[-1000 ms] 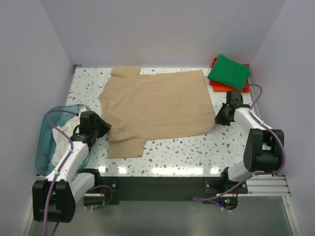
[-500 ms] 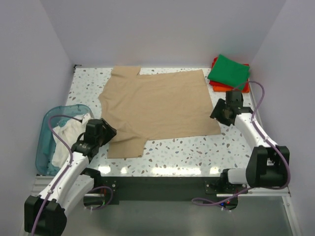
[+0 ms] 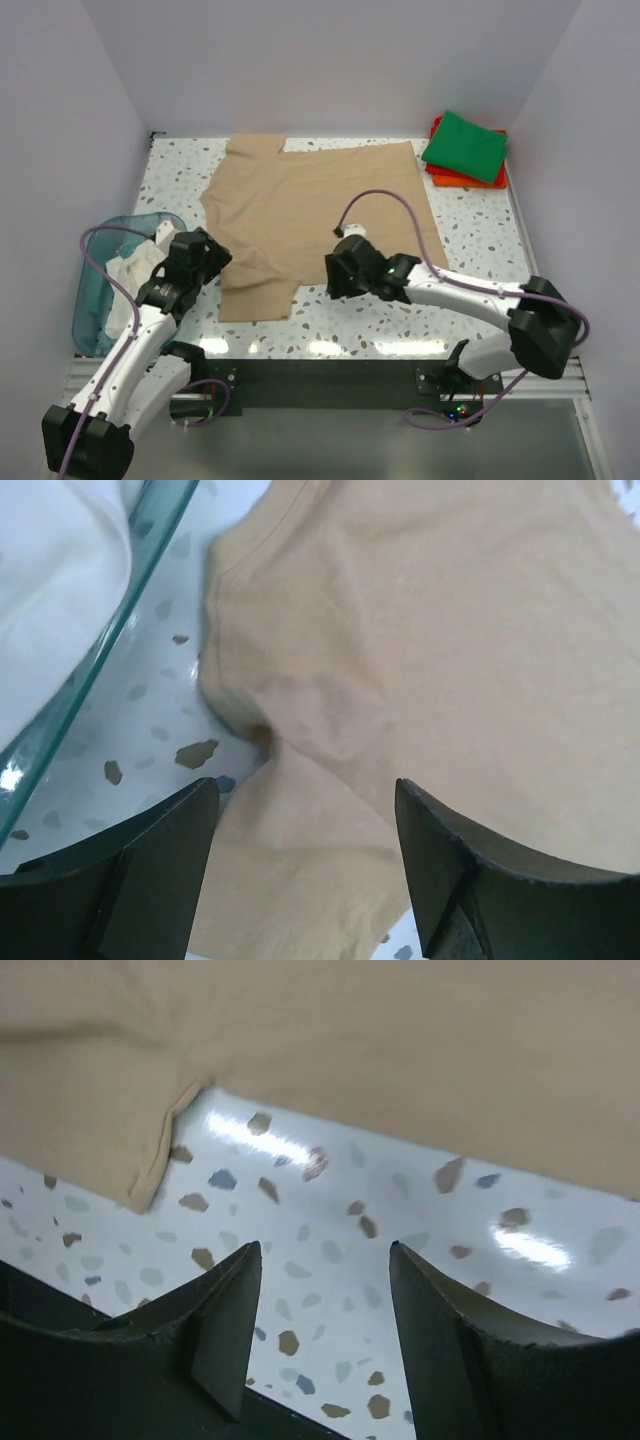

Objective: Fold and stack the t-shirts
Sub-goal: Flatten the tshirt out

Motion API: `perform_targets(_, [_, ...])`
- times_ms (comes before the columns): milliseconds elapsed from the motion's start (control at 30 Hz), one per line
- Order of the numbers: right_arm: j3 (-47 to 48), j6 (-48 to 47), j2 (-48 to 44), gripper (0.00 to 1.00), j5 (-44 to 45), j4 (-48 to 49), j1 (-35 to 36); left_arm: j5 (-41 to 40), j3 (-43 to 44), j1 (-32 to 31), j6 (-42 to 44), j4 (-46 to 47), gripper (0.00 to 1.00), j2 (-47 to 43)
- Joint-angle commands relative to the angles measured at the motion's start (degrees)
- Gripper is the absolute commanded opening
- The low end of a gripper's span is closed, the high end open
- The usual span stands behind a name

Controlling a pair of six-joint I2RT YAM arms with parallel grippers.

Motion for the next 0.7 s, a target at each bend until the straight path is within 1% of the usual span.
perform_targets(0, [6.1,3.8,6.5,0.57,9.0,4.2,9.7,-3.8,7.1,-0.3,2.1,-1.5,0.76,-0.8])
perform_targets(33, [7.8,4.1,10.9,0.57,11.0,4.1,11.8,-3.9,7.8,-0.3,2.4,-1.7,0.77,-0.9])
perform_targets(67, [9.4,4.4,12.9,0.57,12.4,3.4,15.3,-4.4,8.6,-0.3,2.6,-2.4,0.77,-0.9])
perform_targets(100, [12.3,4.7,15.1,0.57,15.1,3.2,16.7,-4.6,9.9,-0.3,2.9,-2.6,0.78,-1.0])
perform_targets(133, [13.5,5.3,18.4,0.57,15.9,3.0,17.8,-4.7,10.5,-0.2,3.6,-2.9,0.78,-1.2])
perform_targets(267, [19.2,6.4,24.8,0.57,18.5,2.6,22.6,-4.5,12.7,-0.1,4.6,-3.9,0.78,-1.6])
perform_targets(433, [24.6,7.6,31.0,0.56,21.2,-1.1,24.9,-4.1,13.1,-0.1,5.4,-3.9,0.79,-1.7])
perform_targets(600, [25.7,8.1,34.3,0.55,21.4,-1.0,25.0,-3.4,11.2,-0.1,5.2,-3.1,0.78,-1.9])
perform_targets(667, [25.2,8.0,34.8,0.52,21.7,0.5,25.0,-2.6,9.8,-0.1,5.1,-2.1,0.78,-2.2])
